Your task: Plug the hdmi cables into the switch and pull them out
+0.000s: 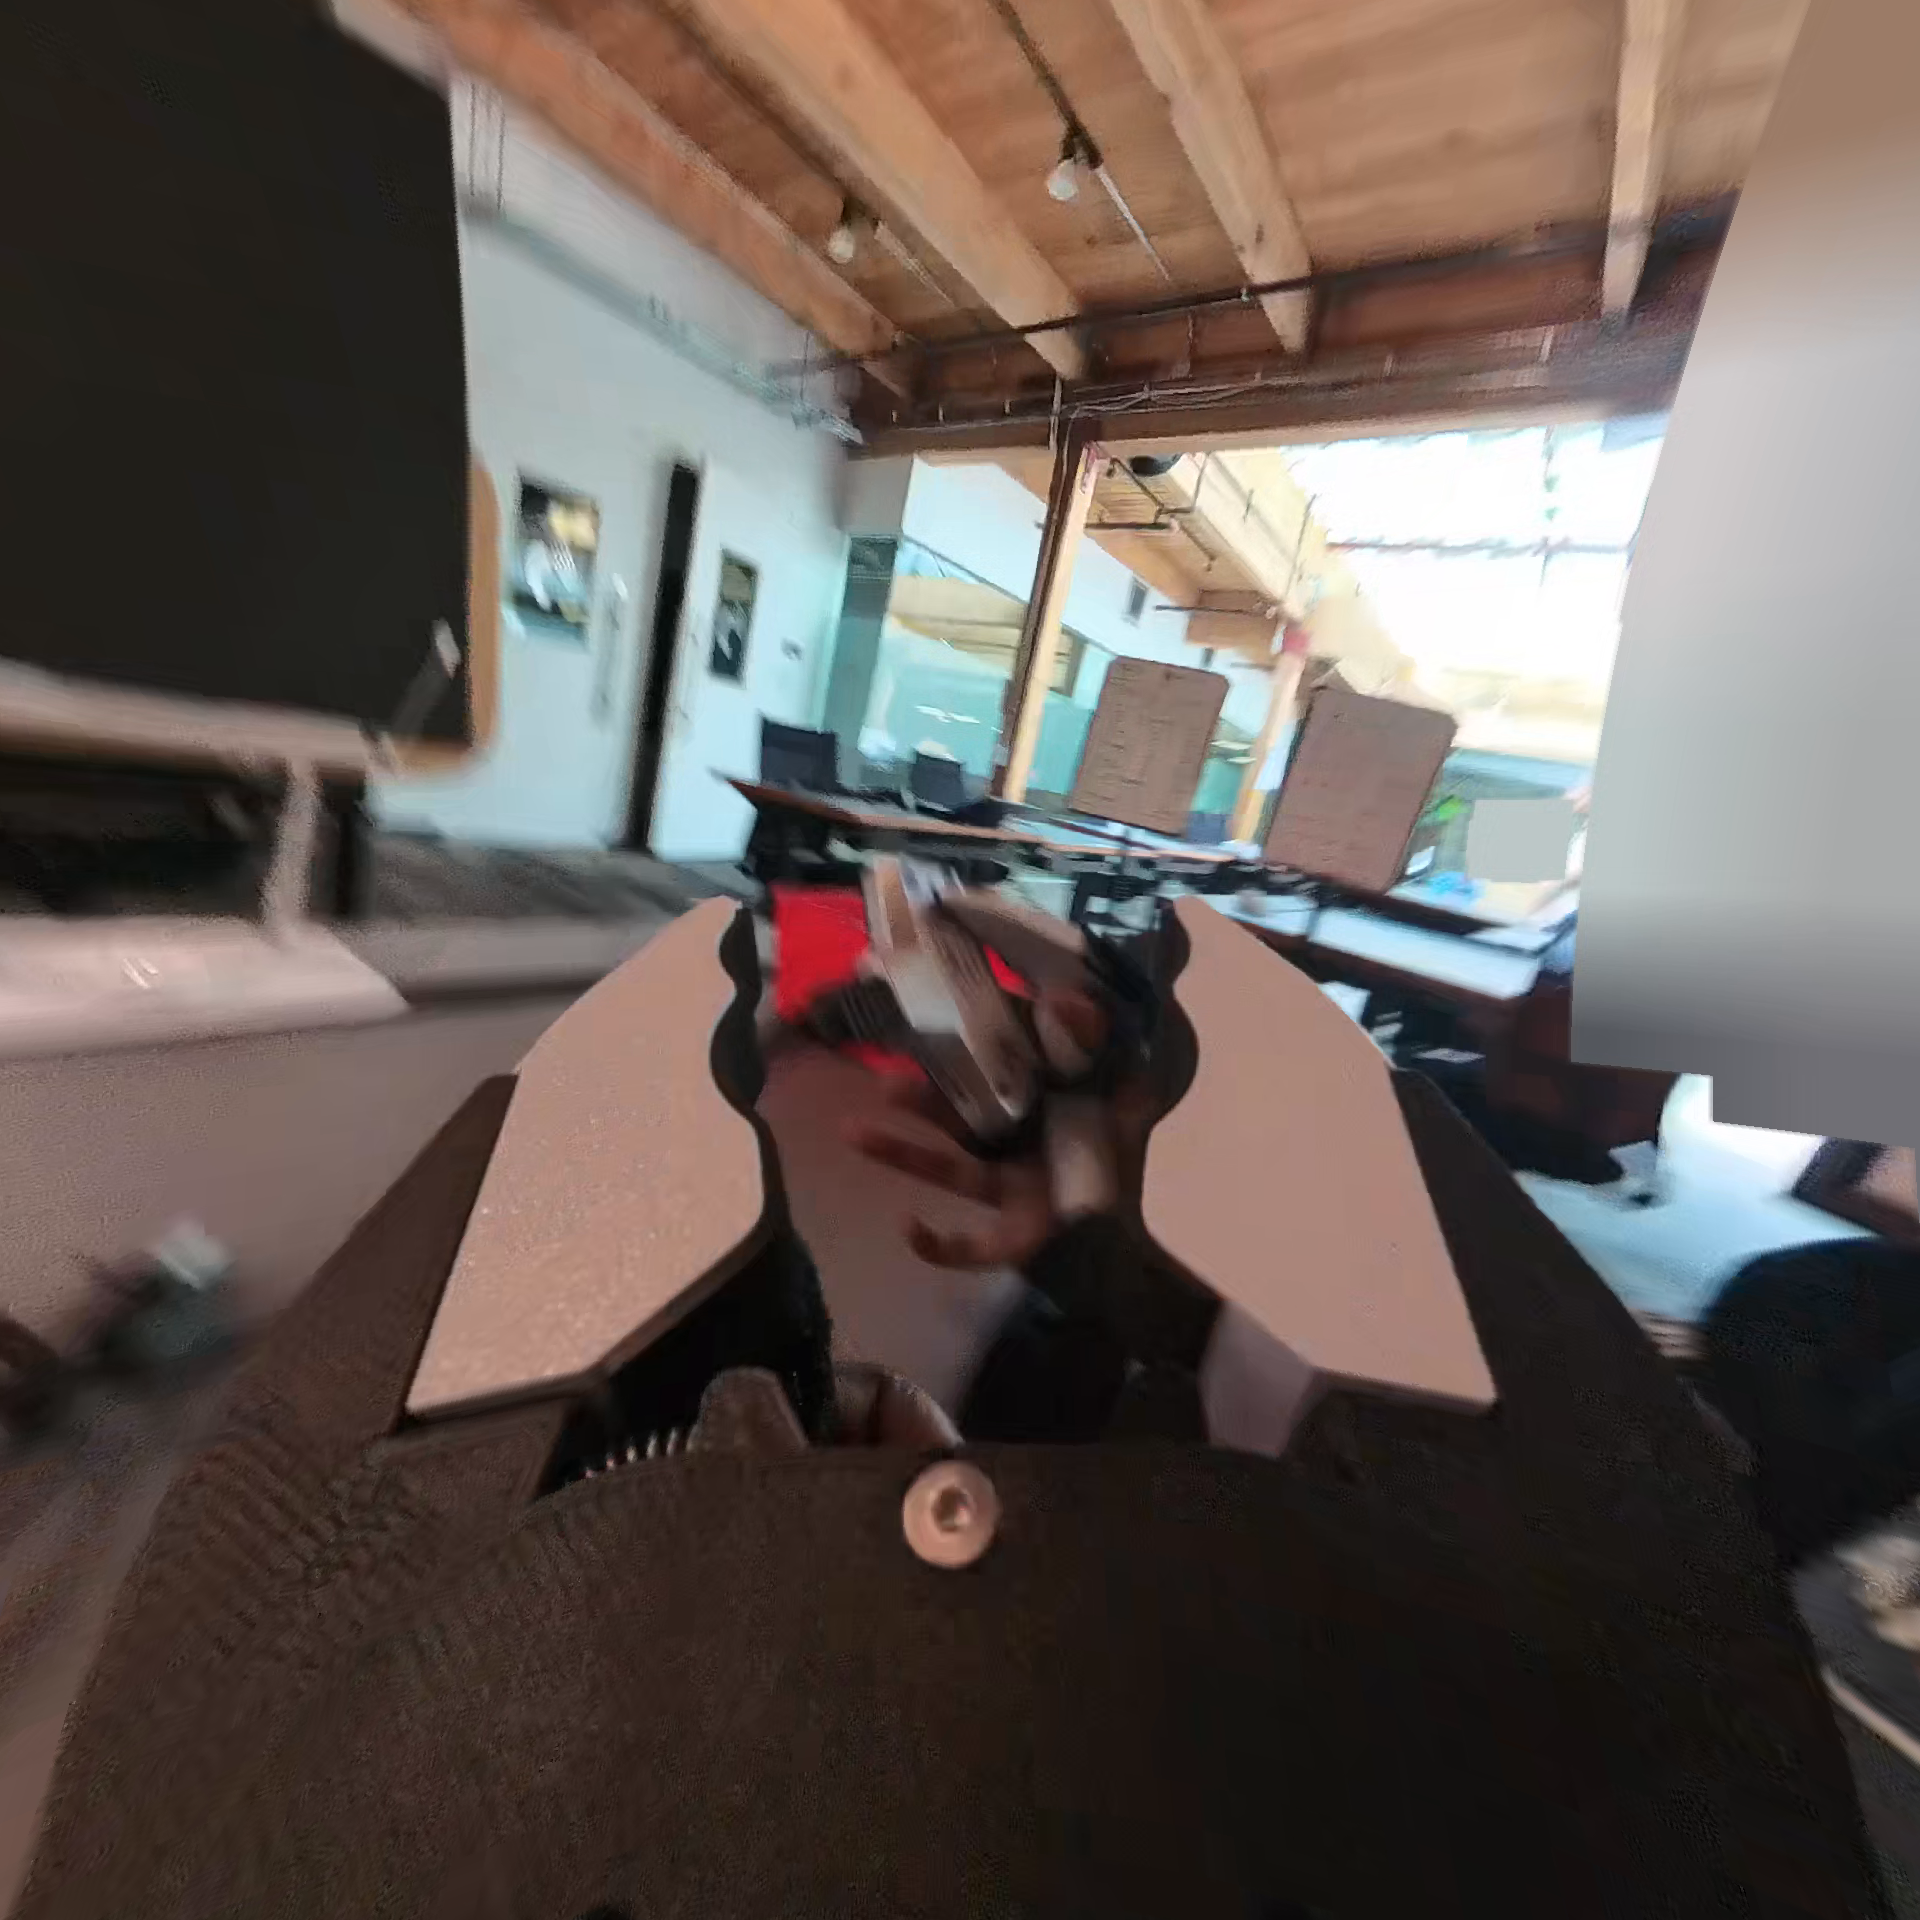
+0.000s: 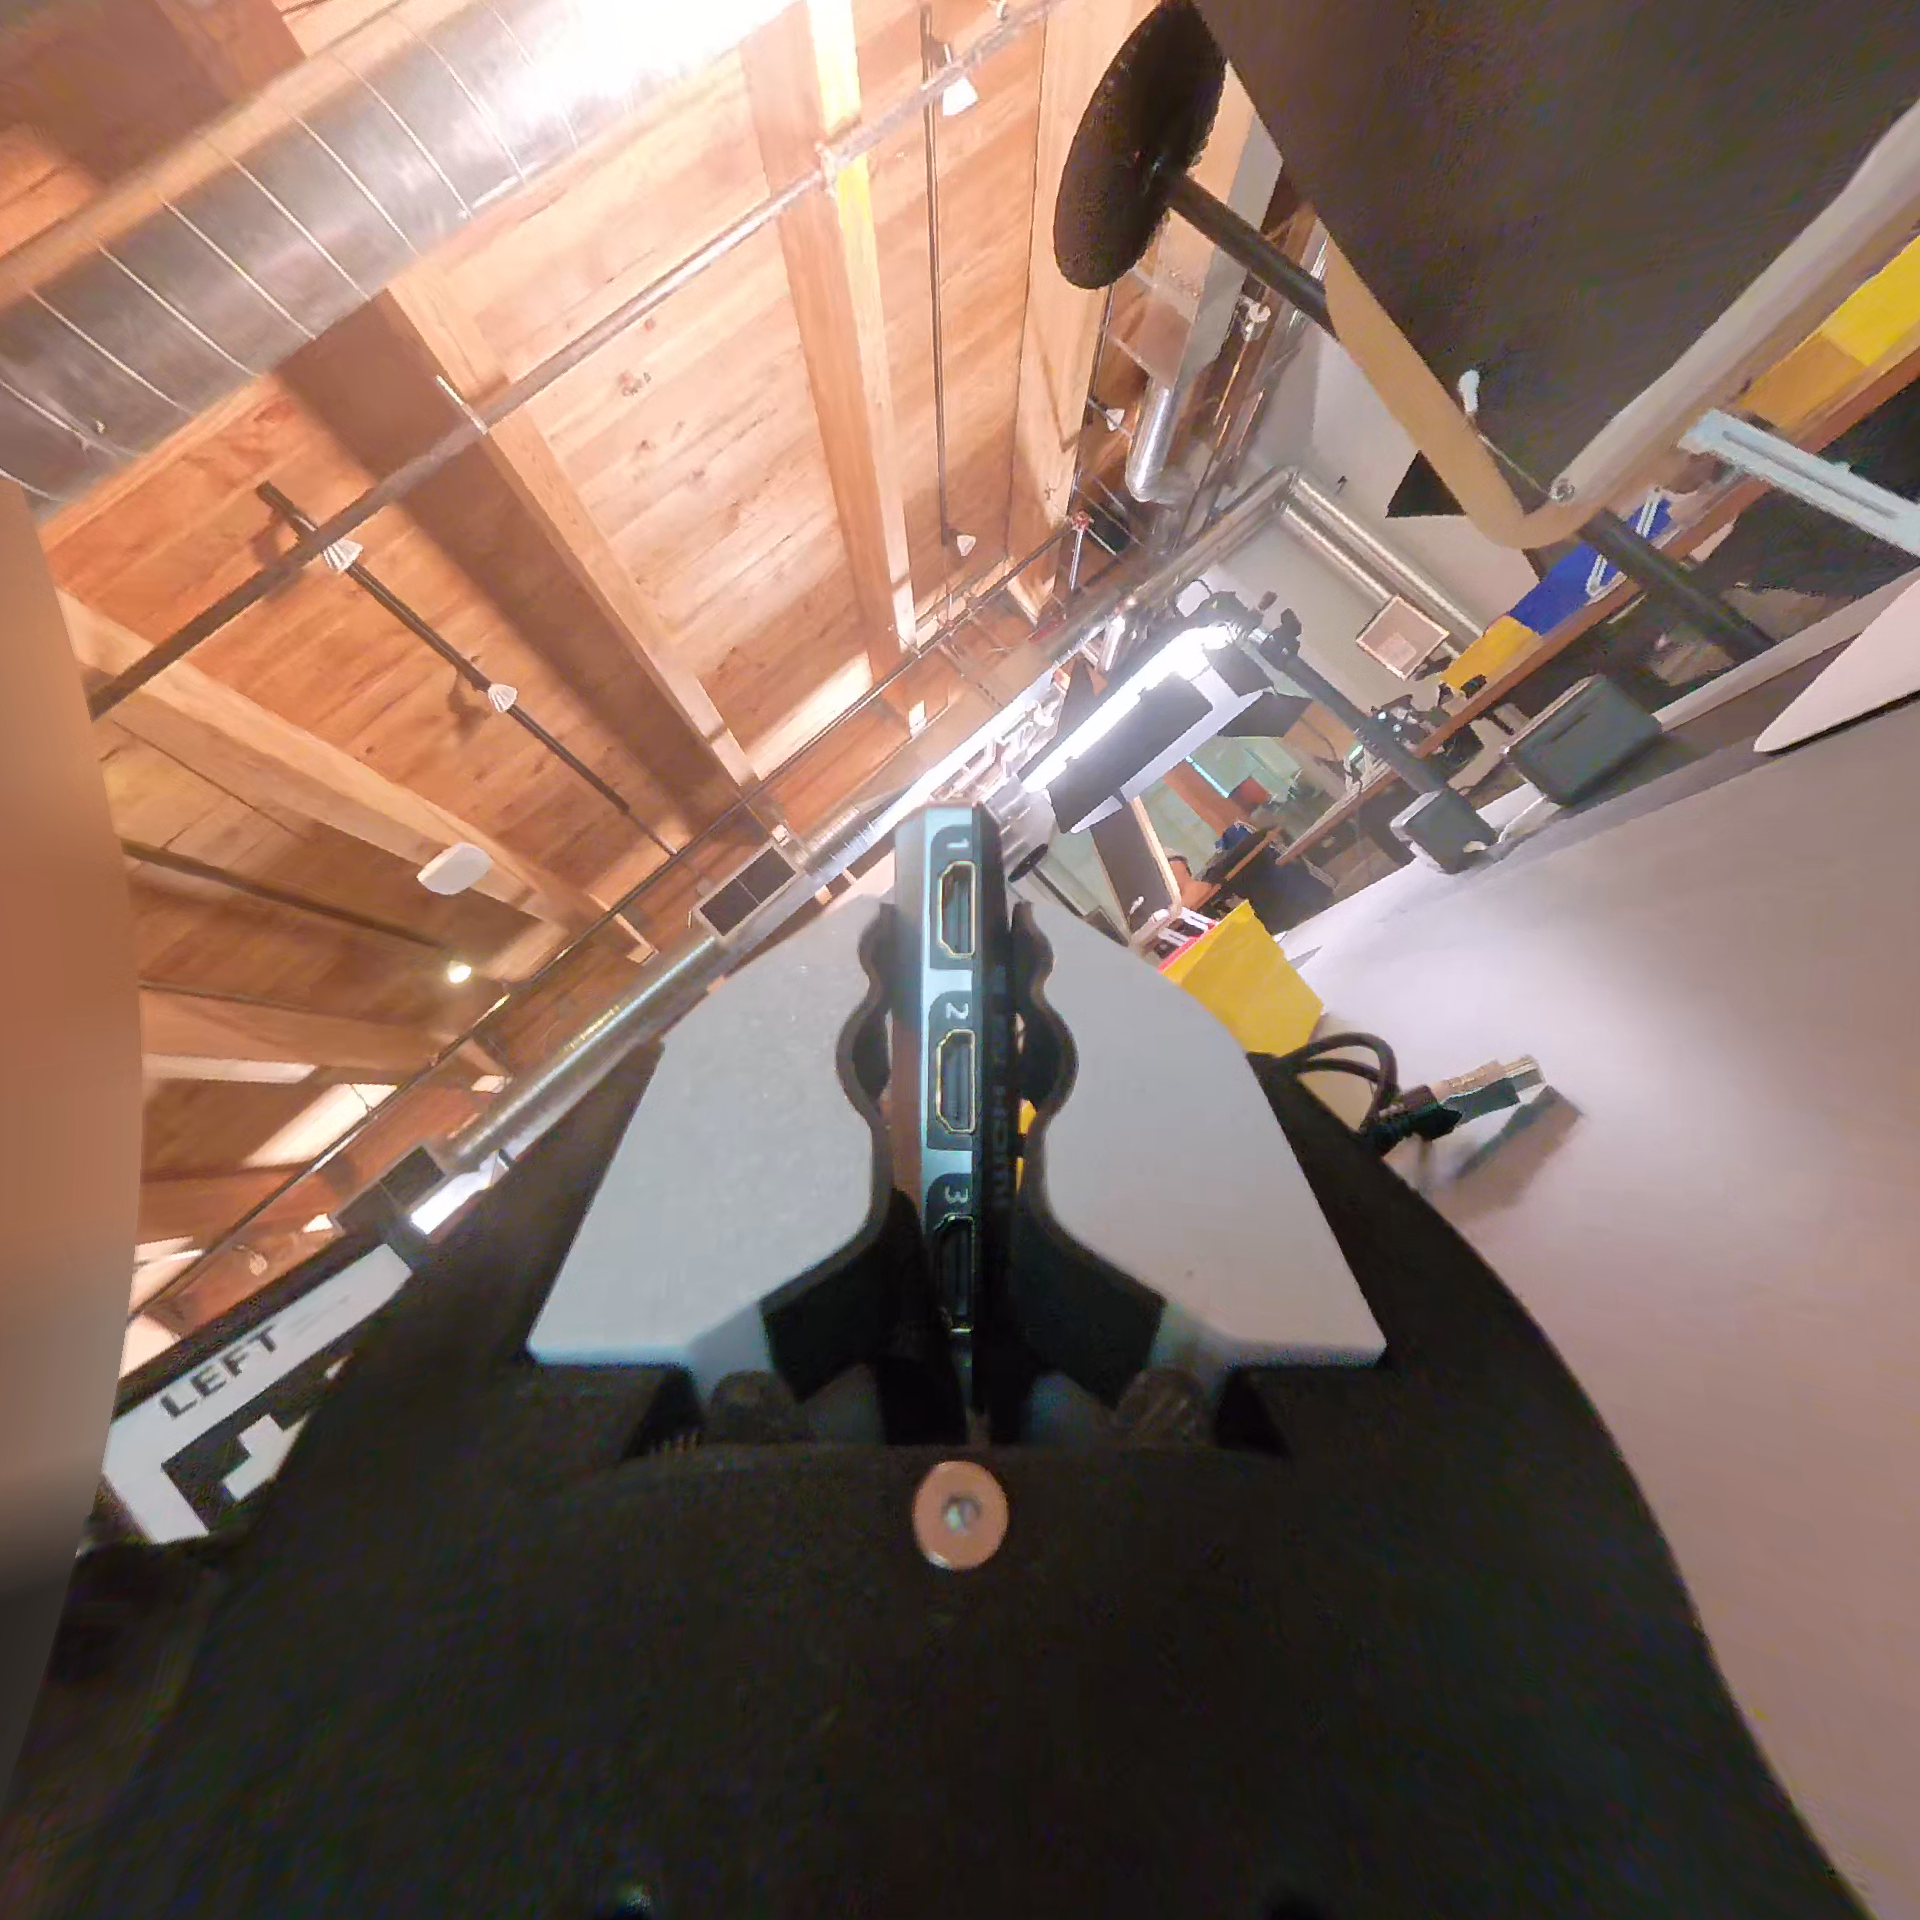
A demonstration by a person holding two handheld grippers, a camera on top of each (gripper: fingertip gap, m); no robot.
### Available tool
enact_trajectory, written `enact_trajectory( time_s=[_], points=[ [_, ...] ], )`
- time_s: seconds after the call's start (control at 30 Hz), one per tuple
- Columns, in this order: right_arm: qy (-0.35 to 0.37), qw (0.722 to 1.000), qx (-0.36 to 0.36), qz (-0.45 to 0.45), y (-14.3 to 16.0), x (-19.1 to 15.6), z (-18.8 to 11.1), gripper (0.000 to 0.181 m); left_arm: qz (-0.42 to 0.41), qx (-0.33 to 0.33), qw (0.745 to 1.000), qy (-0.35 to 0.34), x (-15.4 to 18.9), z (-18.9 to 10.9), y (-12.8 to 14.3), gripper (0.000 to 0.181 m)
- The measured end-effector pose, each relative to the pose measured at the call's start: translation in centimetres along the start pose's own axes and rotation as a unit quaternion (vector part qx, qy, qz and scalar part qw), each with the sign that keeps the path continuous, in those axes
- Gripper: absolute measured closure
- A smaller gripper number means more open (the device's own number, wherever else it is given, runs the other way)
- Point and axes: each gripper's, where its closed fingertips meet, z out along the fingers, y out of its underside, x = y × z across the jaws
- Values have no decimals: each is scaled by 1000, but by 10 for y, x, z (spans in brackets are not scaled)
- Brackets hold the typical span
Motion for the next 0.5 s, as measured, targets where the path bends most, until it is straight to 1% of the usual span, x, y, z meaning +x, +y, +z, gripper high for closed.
enact_trajectory(
  time_s=[0.07, 0.13, 0.17, 0.2, 0.27, 0.33, 0.37, 0.4, 0.43, 0.5],
  points=[
    [6, 1000, 20, 22, 3, 1, 3, 160, -134, -44, 990, 11, -3, 3, 43, 109],
    [5, 998, 39, 39, 7, -3, 6, 160, -234, -96, 966, 55, 3, 17, 75, 109],
    [2, 998, 47, 43, 10, -7, 7, 159, -271, -117, 952, 79, 6, 23, 85, 108],
    [-2, 997, 56, 45, 11, -10, 8, 160, -304, -121, 940, 97, 7, 29, 89, 108],
    [-12, 996, 72, 58, 14, -17, 9, 160, -357, -108, 922, 105, 3, 39, 92, 109],
    [-12, 995, 77, 68, 21, -19, 10, 160, -385, -80, 911, 126, 4, 44, 86, 115],
    [-13, 995, 78, 64, 24, -21, 11, 160, -389, -67, 909, 133, 5, 44, 82, 118],
    [-13, 995, 83, 51, 25, -23, 11, 160, -381, -69, 913, 128, 4, 44, 83, 120],
    [-14, 996, 78, 37, 27, -26, 11, 160, -362, -74, 921, 124, 3, 42, 85, 127],
    [-4, 998, 55, 0, 36, -29, 12, 160, -326, -67, 933, 138, 5, 36, 78, 155]
  ],
)
